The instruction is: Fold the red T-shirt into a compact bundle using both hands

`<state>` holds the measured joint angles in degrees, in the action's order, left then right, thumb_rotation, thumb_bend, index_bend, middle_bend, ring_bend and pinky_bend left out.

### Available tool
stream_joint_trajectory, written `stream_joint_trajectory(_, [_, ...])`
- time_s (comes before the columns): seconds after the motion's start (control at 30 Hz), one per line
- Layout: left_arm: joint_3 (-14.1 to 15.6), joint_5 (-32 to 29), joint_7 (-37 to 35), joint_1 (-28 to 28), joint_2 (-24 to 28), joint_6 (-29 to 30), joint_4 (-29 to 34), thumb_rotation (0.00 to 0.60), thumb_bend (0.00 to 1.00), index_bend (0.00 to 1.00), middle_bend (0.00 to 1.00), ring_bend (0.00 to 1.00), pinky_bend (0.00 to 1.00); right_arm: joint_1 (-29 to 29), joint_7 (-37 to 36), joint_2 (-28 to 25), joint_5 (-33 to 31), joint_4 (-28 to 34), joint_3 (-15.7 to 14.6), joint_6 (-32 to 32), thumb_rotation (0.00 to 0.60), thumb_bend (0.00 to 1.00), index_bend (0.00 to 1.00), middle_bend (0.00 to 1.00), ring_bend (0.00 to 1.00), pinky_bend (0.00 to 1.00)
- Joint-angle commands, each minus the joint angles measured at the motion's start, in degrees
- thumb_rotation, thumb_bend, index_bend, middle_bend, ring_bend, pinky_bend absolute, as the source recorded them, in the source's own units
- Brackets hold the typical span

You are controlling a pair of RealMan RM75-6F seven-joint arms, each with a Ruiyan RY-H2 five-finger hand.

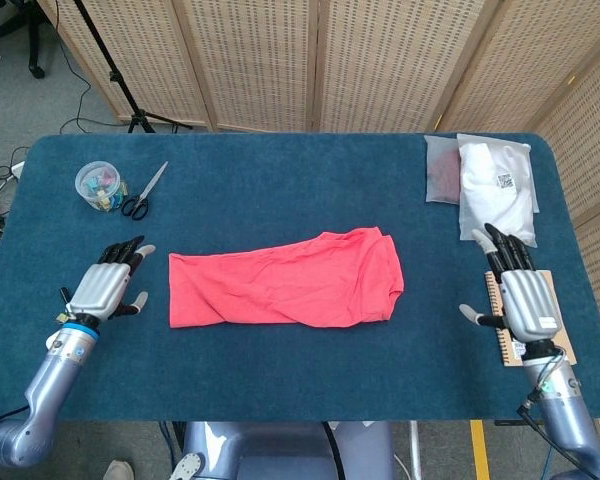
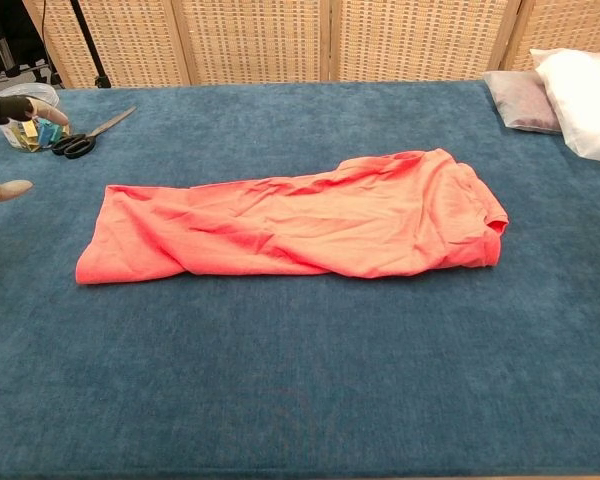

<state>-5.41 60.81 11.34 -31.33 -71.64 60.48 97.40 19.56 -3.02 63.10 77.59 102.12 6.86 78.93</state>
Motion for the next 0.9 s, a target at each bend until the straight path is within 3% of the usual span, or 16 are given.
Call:
stream_joint_trajectory(0.03, [2.67, 5.46, -3.19, 1.56, -0.57, -0.14, -1.4, 0.6, 0.4, 0.0, 0.0, 0.0, 0.0, -3.0, -1.85, -0.51, 3.24, 0.57, -2.3, 3.1, 0.6, 0.0, 0.0, 0.0, 0.0, 0.0])
stream_joint_trajectory(0.13, [4.25, 9.07, -5.76, 2.65, -1.56, 0.23, -2.37, 0.6, 0.4, 0.03, 0.0, 0.0, 0.0, -4.03, -3.01, -0.32, 4.71, 0.08, -2.78, 4.17, 0.6, 0.0, 0.0, 0.0, 0.0, 0.0])
stream_joint_trajectory(0.23, [5.88, 12.29, -7.35, 3.72, -3.01, 0.91, -3.93, 0.6, 0.4, 0.13, 0.0, 0.0, 0.0, -4.31, -3.63, -0.53, 5.57, -0.4, -2.41, 4.74, 0.6, 0.0, 0.0, 0.0, 0.0, 0.0])
stream_joint_trajectory(0.43, [7.85, 14.38, -8.76, 5.04, -6.16, 0.35, -7.13, 0.6, 0.41, 0.24, 0.0, 0.0, 0.0, -4.56, -5.38, -0.72, 5.64, -1.17, -1.84, 4.19, 0.6, 0.0, 0.0, 0.0, 0.0, 0.0])
stream_joint_trajectory(0.9, [6.57, 14.3, -5.74, 5.13, -12.05, 0.12, -11.65, 0.6, 0.42, 0.34, 0.0, 0.0, 0.0, -4.92, -6.41, -0.76, 5.45, -1.73, -0.78, 3.2, 0.6, 0.0, 0.0, 0.0, 0.0, 0.0])
